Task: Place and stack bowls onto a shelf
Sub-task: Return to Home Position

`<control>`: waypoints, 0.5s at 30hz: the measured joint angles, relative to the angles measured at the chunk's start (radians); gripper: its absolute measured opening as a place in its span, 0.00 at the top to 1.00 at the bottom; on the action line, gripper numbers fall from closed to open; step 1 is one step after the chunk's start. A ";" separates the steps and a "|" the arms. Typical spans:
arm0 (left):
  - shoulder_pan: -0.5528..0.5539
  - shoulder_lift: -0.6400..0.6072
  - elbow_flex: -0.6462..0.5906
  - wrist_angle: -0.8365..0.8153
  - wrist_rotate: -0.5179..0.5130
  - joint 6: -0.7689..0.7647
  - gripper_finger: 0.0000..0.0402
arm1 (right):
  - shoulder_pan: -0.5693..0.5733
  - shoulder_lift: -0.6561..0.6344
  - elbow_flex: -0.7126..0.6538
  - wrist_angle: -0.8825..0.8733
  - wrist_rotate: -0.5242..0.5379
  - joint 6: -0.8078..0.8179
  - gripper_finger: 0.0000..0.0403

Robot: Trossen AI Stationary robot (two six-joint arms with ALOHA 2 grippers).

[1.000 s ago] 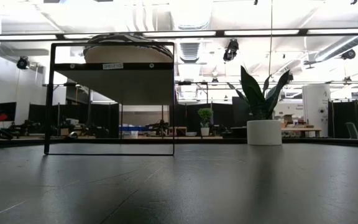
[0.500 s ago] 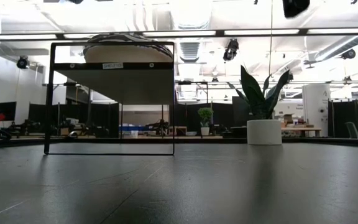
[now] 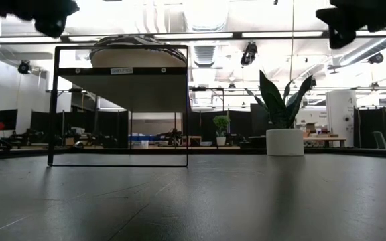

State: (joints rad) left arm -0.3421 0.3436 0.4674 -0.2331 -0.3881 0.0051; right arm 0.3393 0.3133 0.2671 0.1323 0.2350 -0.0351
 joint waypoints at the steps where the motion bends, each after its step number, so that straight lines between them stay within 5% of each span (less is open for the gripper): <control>1: 0.004 -0.032 -0.022 -0.002 -0.016 -0.007 0.90 | 0.000 -0.025 -0.016 -0.001 0.000 0.001 0.63; 11: 0.013 -0.329 -0.173 -0.016 -0.022 -0.024 0.91 | 0.000 -0.242 -0.153 -0.029 0.001 0.008 0.63; 15: 0.014 -0.338 -0.204 -0.025 -0.045 -0.025 0.91 | 0.000 -0.313 -0.166 -0.071 0.003 -0.018 0.63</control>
State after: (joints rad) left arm -0.3283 0.0060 0.2630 -0.2582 -0.4335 -0.0197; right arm 0.3395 0.0004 0.1010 0.0613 0.2378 -0.0532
